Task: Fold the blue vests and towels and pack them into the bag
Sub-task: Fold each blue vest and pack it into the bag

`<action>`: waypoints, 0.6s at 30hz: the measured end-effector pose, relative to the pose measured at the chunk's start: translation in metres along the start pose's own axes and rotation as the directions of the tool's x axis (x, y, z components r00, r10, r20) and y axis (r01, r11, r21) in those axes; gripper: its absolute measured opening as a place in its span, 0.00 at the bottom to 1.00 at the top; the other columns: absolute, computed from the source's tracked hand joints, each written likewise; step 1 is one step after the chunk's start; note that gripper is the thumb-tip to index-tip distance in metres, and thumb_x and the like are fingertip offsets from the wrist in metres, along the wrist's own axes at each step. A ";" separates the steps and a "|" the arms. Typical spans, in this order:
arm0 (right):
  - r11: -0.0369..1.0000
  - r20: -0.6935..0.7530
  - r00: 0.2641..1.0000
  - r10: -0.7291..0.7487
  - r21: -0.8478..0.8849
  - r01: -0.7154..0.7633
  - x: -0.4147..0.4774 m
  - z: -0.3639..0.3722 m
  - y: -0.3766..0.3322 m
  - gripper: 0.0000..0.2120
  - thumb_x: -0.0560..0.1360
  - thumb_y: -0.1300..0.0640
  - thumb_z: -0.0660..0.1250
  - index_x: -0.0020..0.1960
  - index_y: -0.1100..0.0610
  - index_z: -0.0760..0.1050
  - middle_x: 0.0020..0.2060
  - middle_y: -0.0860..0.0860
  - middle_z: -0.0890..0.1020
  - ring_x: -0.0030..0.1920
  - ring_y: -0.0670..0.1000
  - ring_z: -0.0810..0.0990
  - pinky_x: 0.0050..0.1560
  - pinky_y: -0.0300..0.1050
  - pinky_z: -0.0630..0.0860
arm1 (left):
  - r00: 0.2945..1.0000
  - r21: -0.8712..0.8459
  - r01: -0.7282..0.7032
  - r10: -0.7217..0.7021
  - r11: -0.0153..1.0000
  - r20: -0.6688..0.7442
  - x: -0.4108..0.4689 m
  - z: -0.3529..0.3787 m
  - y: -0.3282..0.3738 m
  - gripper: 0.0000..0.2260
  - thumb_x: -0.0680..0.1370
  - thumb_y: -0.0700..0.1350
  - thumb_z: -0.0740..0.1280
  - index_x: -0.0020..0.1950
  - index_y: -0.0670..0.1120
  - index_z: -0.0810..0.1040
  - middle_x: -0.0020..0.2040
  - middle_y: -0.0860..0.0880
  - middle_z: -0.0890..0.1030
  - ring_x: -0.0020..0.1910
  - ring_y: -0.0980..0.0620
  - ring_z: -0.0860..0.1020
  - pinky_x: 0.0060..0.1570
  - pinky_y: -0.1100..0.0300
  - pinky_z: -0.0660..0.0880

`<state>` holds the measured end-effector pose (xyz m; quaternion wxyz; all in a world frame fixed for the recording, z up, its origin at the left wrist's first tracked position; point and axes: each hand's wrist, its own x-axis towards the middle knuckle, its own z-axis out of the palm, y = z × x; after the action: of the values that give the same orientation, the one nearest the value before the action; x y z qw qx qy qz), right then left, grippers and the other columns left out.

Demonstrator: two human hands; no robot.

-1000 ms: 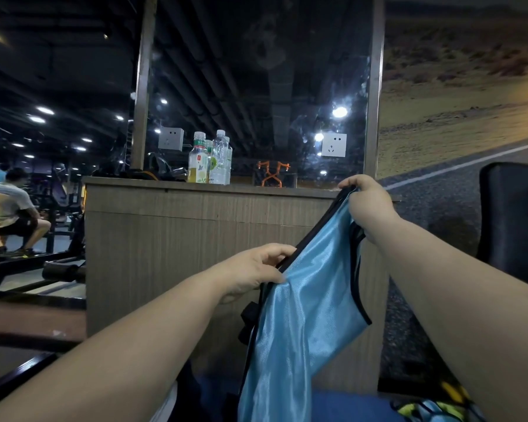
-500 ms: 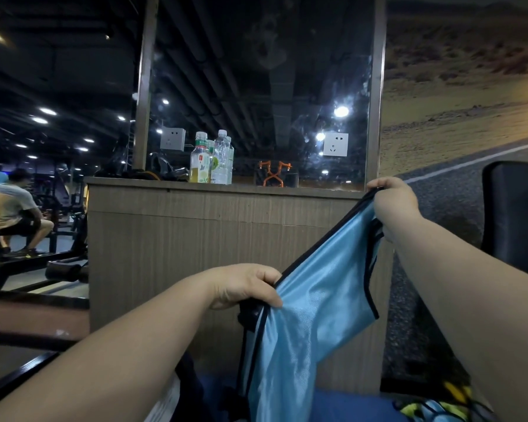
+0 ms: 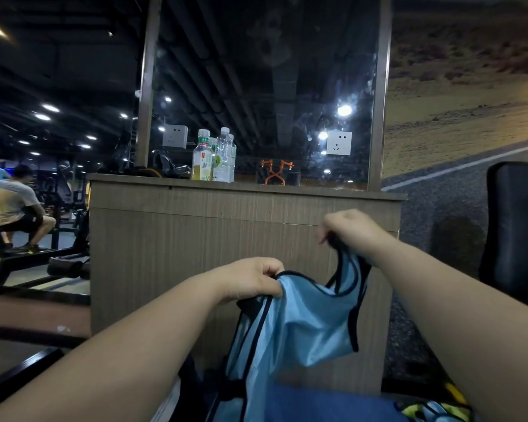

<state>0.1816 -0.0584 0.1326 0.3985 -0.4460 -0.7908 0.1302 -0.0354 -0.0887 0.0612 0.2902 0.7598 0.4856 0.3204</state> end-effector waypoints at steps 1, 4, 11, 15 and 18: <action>0.999 0.132 0.991 -0.032 -0.017 0.034 -0.005 0.008 -0.004 0.14 0.73 0.42 0.67 0.39 0.49 0.84 0.45 0.48 0.85 0.51 0.51 0.82 0.56 0.50 0.76 | 1.000 0.014 -0.009 0.009 1.000 -0.002 0.002 0.001 0.002 0.05 0.69 0.43 0.68 0.43 0.52 0.77 0.40 0.47 0.78 0.37 0.49 0.76 0.38 0.55 0.72; 0.989 0.460 0.888 -0.013 -0.122 0.078 -0.015 0.032 -0.010 0.20 0.70 0.38 0.72 0.57 0.47 0.80 0.53 0.45 0.83 0.54 0.46 0.81 0.61 0.48 0.75 | 0.998 0.051 -0.056 0.057 0.997 -0.021 0.006 0.004 0.004 0.07 0.69 0.42 0.69 0.43 0.52 0.76 0.37 0.51 0.76 0.36 0.52 0.73 0.38 0.58 0.70; 0.970 0.509 0.860 0.031 -0.224 0.098 -0.013 0.049 -0.006 0.06 0.71 0.59 0.70 0.46 0.50 0.79 0.40 0.49 0.83 0.42 0.50 0.82 0.46 0.47 0.80 | 0.997 0.116 -0.071 0.075 0.991 -0.031 0.002 0.001 -0.007 0.09 0.72 0.40 0.71 0.43 0.53 0.77 0.40 0.54 0.79 0.38 0.54 0.78 0.41 0.57 0.75; 0.947 0.425 0.905 0.027 -0.301 0.113 -0.012 0.054 -0.012 0.06 0.75 0.60 0.62 0.43 0.53 0.76 0.34 0.48 0.75 0.35 0.47 0.72 0.36 0.41 0.68 | 0.981 0.094 -0.130 0.142 0.987 -0.136 0.002 0.005 -0.011 0.12 0.72 0.39 0.72 0.49 0.51 0.73 0.40 0.51 0.76 0.35 0.54 0.74 0.35 0.59 0.72; 0.962 0.409 0.912 0.014 -0.253 0.098 -0.009 0.057 -0.009 0.04 0.76 0.56 0.62 0.45 0.52 0.76 0.38 0.48 0.76 0.39 0.47 0.74 0.42 0.42 0.71 | 0.968 0.079 -0.121 0.135 0.989 -0.213 0.004 0.007 -0.013 0.17 0.71 0.41 0.73 0.53 0.51 0.68 0.38 0.52 0.76 0.32 0.55 0.74 0.32 0.62 0.71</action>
<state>0.1360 -0.0619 0.0958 0.1637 -0.4415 -0.8761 0.1033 -0.0363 -0.0815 0.0479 0.1889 0.7592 0.4746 0.4035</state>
